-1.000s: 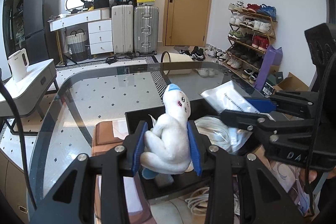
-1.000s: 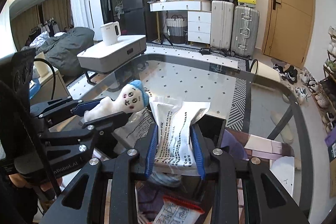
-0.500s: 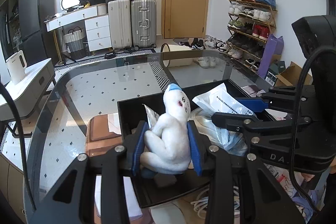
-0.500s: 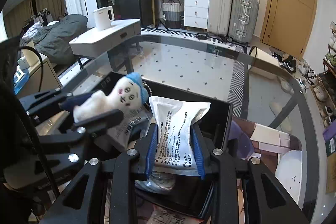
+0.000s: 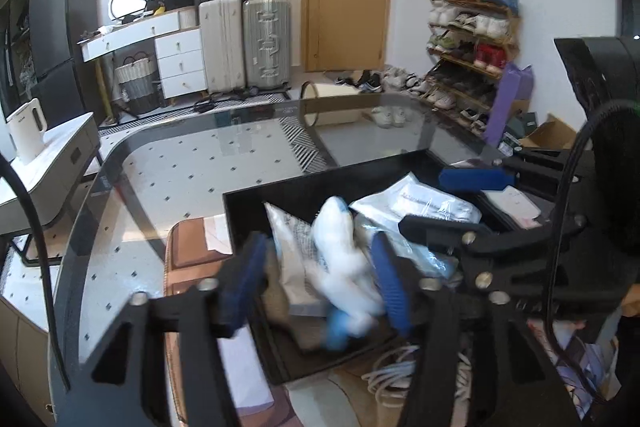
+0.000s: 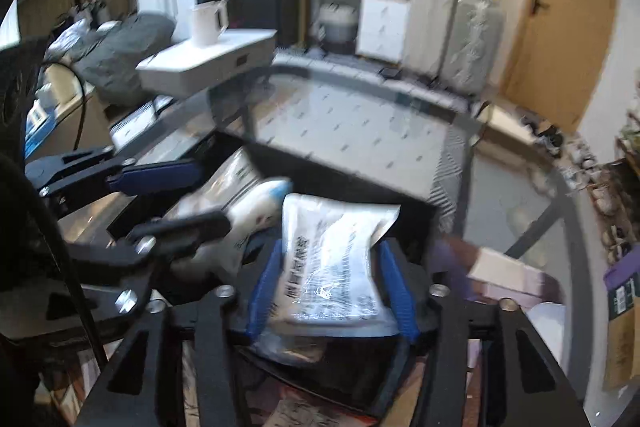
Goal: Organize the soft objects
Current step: 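Open both tools to drop the plush toy and sachet into the box, then reach the right tool to the red-edged white sachet and grasp it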
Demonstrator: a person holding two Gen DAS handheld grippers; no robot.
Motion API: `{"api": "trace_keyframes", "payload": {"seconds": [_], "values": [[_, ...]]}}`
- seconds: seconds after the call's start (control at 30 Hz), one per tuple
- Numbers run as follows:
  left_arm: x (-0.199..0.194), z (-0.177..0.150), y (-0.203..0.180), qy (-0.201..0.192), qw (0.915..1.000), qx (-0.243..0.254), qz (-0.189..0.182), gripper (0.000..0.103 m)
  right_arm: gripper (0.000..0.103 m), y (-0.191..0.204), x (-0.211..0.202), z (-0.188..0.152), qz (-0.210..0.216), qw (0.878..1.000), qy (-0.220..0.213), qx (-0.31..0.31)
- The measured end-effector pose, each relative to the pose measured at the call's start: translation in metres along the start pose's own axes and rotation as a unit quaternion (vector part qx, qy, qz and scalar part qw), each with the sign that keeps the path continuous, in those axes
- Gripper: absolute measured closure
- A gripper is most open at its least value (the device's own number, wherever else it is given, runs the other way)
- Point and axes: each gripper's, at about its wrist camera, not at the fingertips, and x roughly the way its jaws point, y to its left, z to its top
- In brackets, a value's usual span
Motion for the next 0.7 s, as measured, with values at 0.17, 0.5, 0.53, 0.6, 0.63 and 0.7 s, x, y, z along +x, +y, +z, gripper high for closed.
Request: {"api": "trace_keyframes", "payload": {"seconds": [0.17, 0.5, 0.53, 0.6, 0.63, 0.7], "values": [[-0.021, -0.003, 0.002, -0.021, 0.9998, -0.004, -0.002, 0.009, 0.01, -0.011, -0.028, -0.007, -0.002, 0.999, -0.034, 0.023], [-0.054, -0.021, 0.01, -0.042, 0.9975, -0.049, 0.03, 0.0, 0.001, -0.026, -0.08, -0.045, 0.005, 0.995, -0.054, 0.086], [-0.057, -0.025, 0.01, -0.042, 0.9972, -0.052, 0.033, 0.0, 0.001, -0.025, -0.083, -0.049, 0.004, 0.995, -0.054, 0.087], [-0.061, -0.029, 0.006, -0.041, 0.9972, -0.052, 0.034, 0.0, 0.001, -0.022, -0.088, -0.062, 0.001, 0.995, -0.053, 0.09], [-0.063, -0.033, 0.005, -0.041, 0.9971, -0.052, 0.037, 0.0, 0.001, -0.021, -0.089, -0.069, 0.0, 0.994, -0.05, 0.092], [-0.066, -0.039, 0.001, -0.04, 0.9971, -0.051, 0.039, 0.0, 0.001, -0.018, -0.09, -0.079, -0.004, 0.995, -0.043, 0.094]]}}
